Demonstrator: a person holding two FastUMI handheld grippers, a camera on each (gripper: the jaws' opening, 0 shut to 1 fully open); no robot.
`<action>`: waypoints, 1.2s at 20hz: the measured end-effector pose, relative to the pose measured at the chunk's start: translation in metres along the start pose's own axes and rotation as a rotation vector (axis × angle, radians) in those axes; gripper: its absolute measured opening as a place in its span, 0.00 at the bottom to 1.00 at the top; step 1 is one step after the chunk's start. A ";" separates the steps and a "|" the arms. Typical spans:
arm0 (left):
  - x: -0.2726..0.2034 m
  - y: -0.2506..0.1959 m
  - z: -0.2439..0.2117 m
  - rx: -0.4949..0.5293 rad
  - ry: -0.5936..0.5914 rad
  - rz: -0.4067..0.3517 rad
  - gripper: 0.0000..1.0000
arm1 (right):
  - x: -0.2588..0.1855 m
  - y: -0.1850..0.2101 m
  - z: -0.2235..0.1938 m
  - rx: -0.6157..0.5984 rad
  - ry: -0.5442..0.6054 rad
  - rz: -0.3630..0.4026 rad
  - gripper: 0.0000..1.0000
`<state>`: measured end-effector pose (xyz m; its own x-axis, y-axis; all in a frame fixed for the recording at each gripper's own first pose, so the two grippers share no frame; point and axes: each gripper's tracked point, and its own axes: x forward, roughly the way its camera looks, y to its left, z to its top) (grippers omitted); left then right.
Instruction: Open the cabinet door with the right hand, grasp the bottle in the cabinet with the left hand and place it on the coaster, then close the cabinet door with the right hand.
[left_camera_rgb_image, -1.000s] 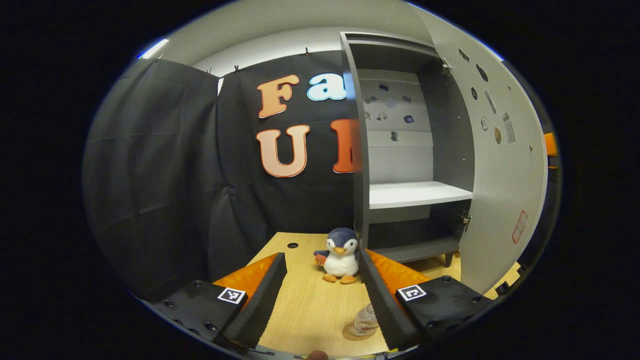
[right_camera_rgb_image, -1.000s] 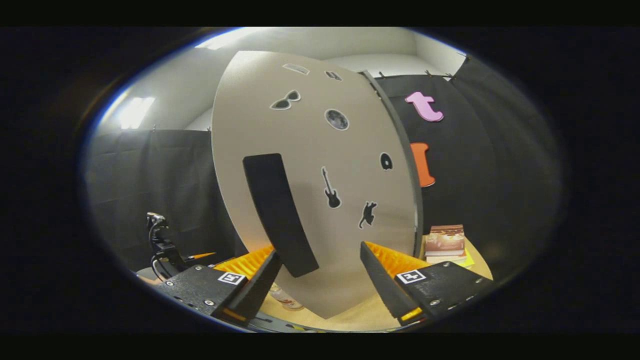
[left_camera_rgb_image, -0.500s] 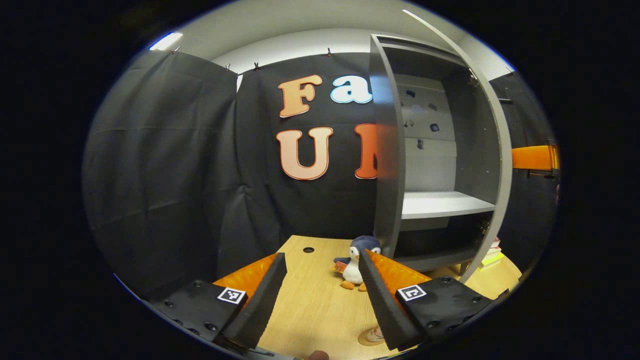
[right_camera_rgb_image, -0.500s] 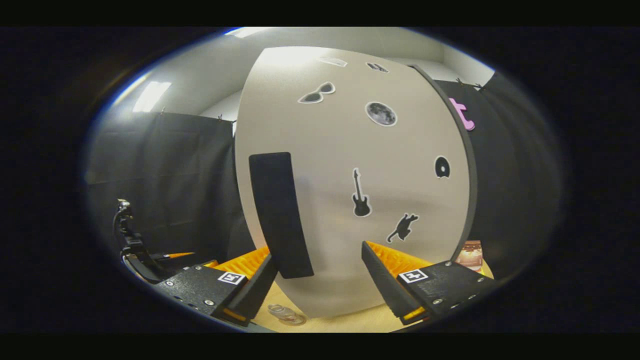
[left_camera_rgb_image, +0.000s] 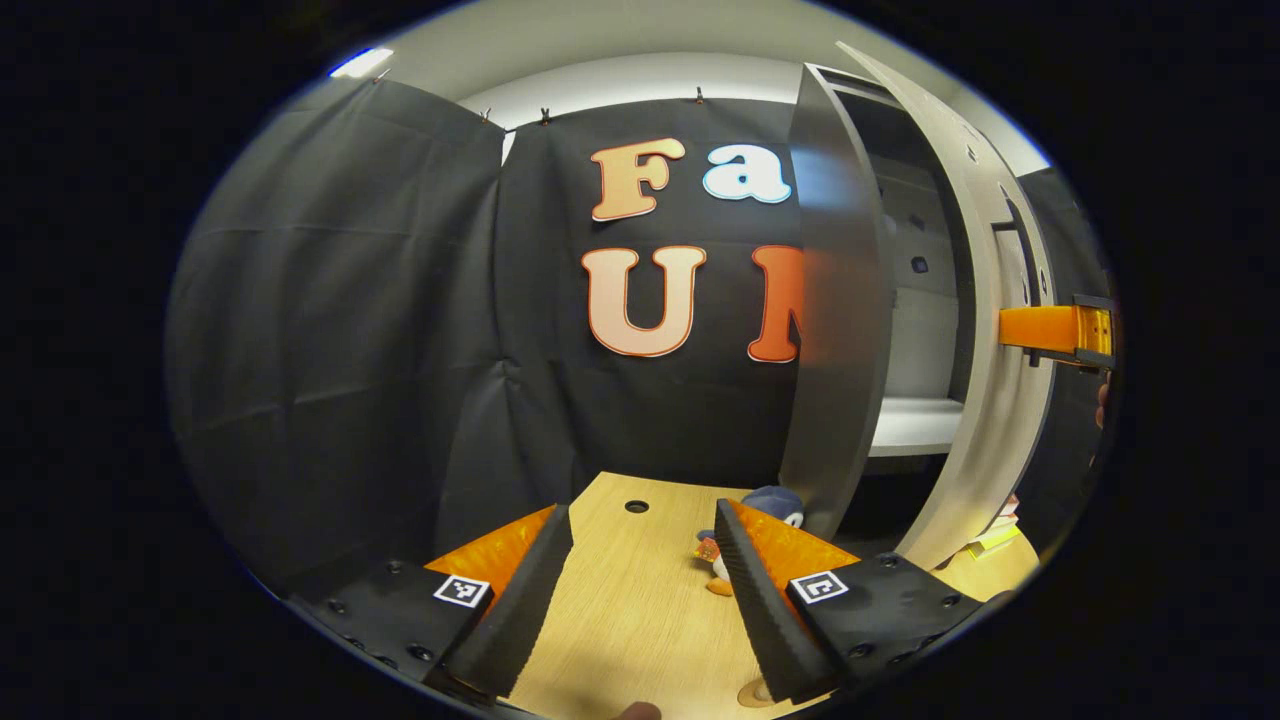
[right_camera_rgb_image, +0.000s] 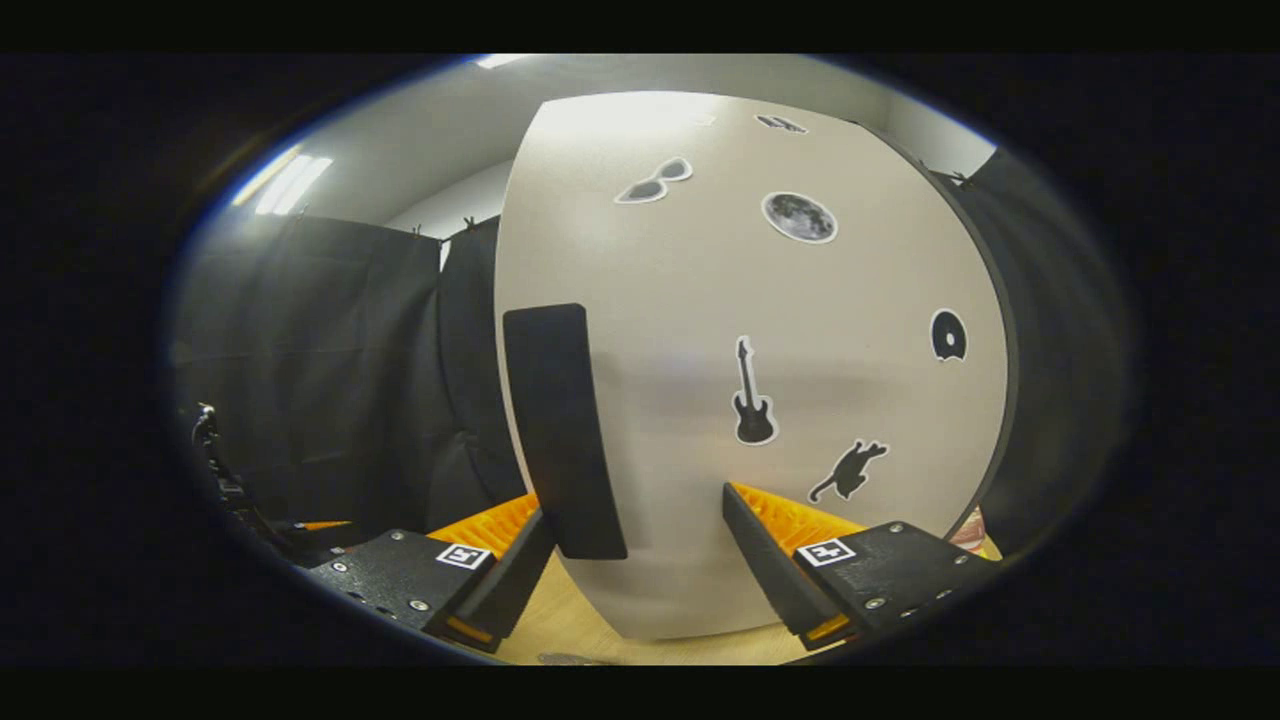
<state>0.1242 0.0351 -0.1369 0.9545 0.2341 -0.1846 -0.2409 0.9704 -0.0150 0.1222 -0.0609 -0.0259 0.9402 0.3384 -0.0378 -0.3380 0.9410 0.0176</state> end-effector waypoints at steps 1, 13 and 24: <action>0.008 0.001 -0.002 -0.007 0.004 -0.004 0.96 | 0.000 0.003 -0.003 -0.005 -0.003 -0.015 0.96; 0.073 -0.028 -0.017 -0.029 0.040 -0.117 0.96 | 0.025 -0.002 -0.006 -0.055 -0.045 -0.147 0.98; 0.071 -0.046 -0.003 -0.025 0.019 -0.180 0.96 | 0.027 -0.002 -0.011 -0.022 -0.036 -0.162 0.97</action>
<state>0.2022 0.0070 -0.1518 0.9791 0.0555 -0.1958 -0.0712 0.9947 -0.0739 0.1480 -0.0539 -0.0376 0.9832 0.1824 -0.0029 -0.1824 0.9832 -0.0077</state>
